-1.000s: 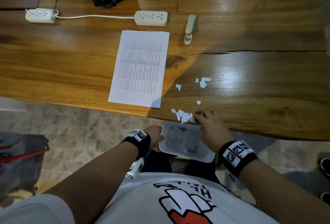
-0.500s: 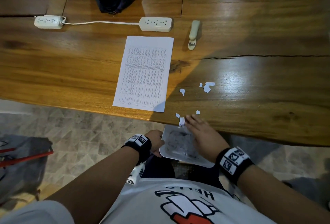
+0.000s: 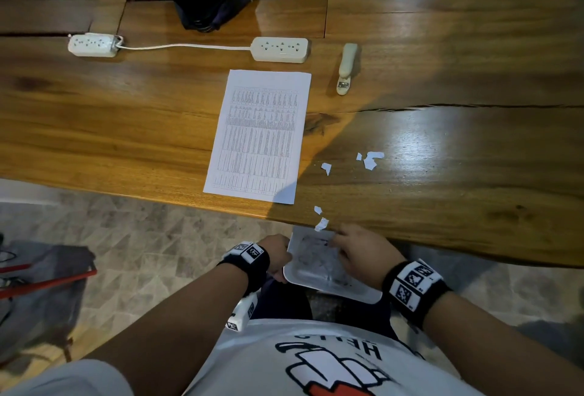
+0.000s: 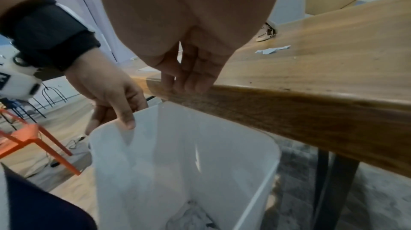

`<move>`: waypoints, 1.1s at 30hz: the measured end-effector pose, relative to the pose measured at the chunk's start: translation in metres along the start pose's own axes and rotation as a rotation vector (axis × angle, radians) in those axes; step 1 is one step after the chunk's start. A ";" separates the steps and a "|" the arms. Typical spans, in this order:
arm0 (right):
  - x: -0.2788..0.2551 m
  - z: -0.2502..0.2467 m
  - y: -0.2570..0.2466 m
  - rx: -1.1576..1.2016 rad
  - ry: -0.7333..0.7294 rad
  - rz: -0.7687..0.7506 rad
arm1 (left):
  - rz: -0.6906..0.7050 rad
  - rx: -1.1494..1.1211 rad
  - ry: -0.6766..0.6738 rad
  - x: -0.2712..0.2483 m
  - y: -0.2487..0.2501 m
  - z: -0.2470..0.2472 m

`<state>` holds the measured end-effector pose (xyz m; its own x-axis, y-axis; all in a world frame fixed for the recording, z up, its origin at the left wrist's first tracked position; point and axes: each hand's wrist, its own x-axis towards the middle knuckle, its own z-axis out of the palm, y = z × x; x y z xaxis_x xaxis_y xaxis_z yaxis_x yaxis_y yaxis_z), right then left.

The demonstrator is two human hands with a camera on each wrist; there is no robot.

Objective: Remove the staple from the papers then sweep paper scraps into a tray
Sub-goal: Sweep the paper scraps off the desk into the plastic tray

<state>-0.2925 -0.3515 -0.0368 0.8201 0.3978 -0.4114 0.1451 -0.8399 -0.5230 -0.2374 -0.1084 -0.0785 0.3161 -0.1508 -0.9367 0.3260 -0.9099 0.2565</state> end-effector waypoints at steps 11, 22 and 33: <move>-0.016 0.027 0.037 -0.219 0.097 0.128 | -0.009 0.048 0.003 0.001 0.004 0.000; -0.028 0.037 0.059 -0.292 0.116 0.095 | -0.041 -0.037 -0.026 0.003 0.005 0.003; 0.007 0.000 0.065 -0.277 0.126 0.274 | -0.050 -0.032 -0.021 -0.003 0.005 -0.002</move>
<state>-0.2778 -0.4034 -0.0736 0.9079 0.1119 -0.4040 0.0416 -0.9830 -0.1787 -0.2351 -0.1117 -0.0744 0.2803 -0.1142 -0.9531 0.3693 -0.9036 0.2169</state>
